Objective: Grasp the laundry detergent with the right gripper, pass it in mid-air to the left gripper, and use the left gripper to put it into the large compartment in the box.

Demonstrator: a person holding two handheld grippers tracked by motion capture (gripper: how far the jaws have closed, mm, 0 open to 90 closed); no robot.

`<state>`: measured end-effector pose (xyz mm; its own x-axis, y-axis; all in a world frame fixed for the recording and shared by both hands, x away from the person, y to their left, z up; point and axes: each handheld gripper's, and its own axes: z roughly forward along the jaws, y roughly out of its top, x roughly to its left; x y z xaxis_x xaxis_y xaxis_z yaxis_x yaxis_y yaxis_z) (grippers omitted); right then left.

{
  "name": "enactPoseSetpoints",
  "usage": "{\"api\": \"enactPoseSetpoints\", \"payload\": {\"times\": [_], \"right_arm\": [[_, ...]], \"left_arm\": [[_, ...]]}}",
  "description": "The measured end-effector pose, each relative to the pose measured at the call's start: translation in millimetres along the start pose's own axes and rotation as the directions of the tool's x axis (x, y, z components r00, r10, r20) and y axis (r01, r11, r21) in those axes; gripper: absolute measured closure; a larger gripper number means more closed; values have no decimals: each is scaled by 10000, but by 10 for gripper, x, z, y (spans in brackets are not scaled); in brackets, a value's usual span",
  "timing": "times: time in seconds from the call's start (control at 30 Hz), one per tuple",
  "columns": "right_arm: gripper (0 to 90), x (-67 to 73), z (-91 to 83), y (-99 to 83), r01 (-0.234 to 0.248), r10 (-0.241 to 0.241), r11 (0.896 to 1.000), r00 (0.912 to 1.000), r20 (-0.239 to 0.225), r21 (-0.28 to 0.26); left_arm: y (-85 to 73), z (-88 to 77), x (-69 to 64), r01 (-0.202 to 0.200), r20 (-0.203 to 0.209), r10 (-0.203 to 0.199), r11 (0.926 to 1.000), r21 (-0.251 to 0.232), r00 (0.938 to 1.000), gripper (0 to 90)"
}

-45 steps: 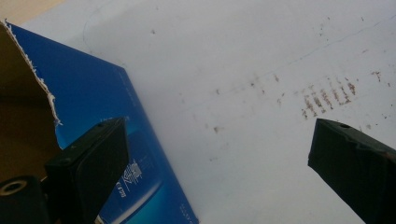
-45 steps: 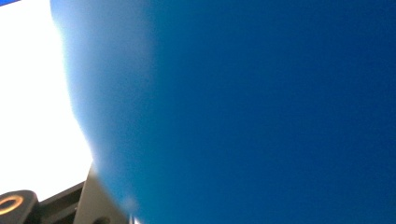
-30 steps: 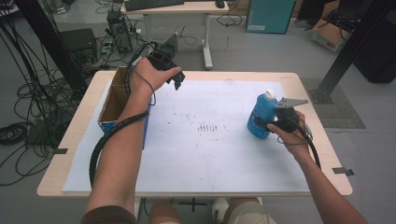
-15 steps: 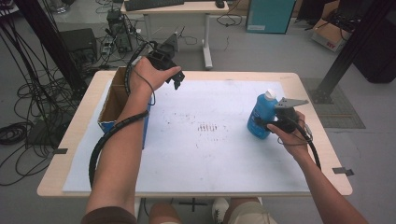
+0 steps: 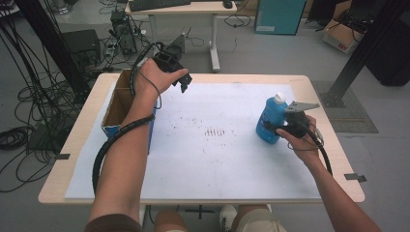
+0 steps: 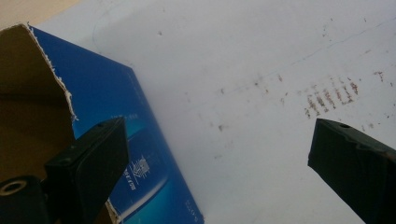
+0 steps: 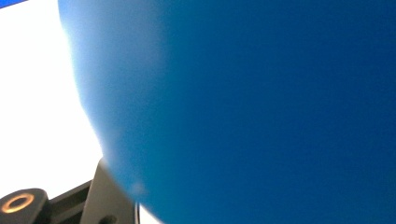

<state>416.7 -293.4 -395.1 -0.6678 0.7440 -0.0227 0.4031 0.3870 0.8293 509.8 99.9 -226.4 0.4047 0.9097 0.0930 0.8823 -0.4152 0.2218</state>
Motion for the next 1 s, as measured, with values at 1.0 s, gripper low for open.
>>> {"api": "enactPoseSetpoints", "payload": {"times": [1.0], "right_arm": [[445,-10,2,0,57,-57,10000,10000,-49,-15]], "left_arm": [[31,-30,-24,-102,-94,102,9999,33,9999,56]]}}
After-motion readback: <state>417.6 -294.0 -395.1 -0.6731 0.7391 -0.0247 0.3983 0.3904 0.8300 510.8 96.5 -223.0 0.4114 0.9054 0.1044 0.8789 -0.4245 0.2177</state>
